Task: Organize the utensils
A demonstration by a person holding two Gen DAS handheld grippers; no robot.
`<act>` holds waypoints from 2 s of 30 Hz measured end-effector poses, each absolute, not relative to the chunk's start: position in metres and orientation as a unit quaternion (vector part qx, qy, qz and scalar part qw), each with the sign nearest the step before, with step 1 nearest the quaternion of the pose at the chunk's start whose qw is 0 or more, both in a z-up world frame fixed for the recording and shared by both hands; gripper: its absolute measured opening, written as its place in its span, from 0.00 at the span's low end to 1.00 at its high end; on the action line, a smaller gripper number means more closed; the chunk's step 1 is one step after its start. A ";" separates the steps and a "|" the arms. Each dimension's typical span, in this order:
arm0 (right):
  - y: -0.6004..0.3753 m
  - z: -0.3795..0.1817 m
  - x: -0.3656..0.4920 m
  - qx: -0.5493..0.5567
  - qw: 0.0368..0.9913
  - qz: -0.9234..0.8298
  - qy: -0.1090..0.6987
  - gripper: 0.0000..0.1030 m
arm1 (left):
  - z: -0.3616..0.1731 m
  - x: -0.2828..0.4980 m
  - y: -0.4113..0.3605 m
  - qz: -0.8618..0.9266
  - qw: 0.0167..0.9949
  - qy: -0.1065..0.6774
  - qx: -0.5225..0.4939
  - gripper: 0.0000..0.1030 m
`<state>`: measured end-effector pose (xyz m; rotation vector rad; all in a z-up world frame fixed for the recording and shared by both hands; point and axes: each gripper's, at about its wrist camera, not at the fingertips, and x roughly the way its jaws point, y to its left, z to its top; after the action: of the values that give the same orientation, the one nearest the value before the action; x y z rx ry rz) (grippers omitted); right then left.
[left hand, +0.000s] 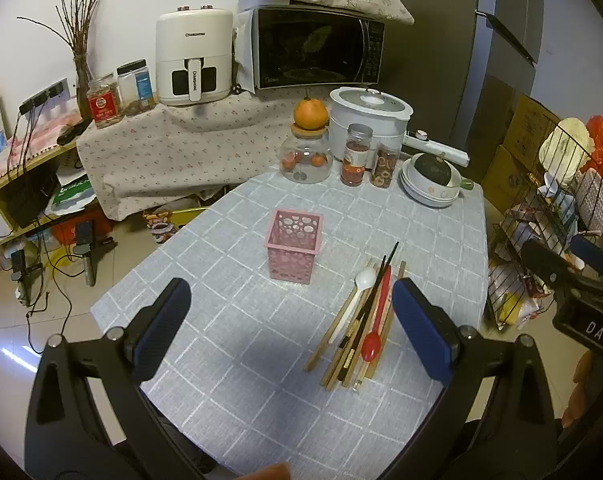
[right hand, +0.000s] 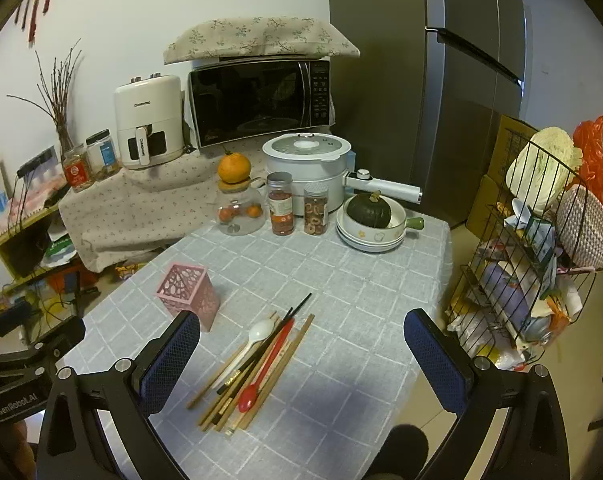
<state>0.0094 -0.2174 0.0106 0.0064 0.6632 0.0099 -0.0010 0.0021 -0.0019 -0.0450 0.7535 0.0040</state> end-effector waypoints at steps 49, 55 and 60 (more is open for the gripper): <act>-0.215 0.003 0.008 0.007 0.944 0.008 0.329 1.00 | 0.000 -0.003 -0.002 0.001 0.930 0.367 -0.022 0.97; -0.217 0.004 0.009 0.008 0.944 0.008 0.330 1.00 | 0.000 -0.004 -0.002 0.001 0.930 0.368 -0.022 0.97; -0.217 0.005 0.009 0.008 0.944 0.009 0.331 1.00 | 0.000 -0.004 -0.002 0.001 0.930 0.367 -0.022 0.97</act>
<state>0.0091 -0.2169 0.0047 0.0171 0.6739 0.0175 -0.0038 -0.0016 0.0003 -0.0459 0.7524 0.0016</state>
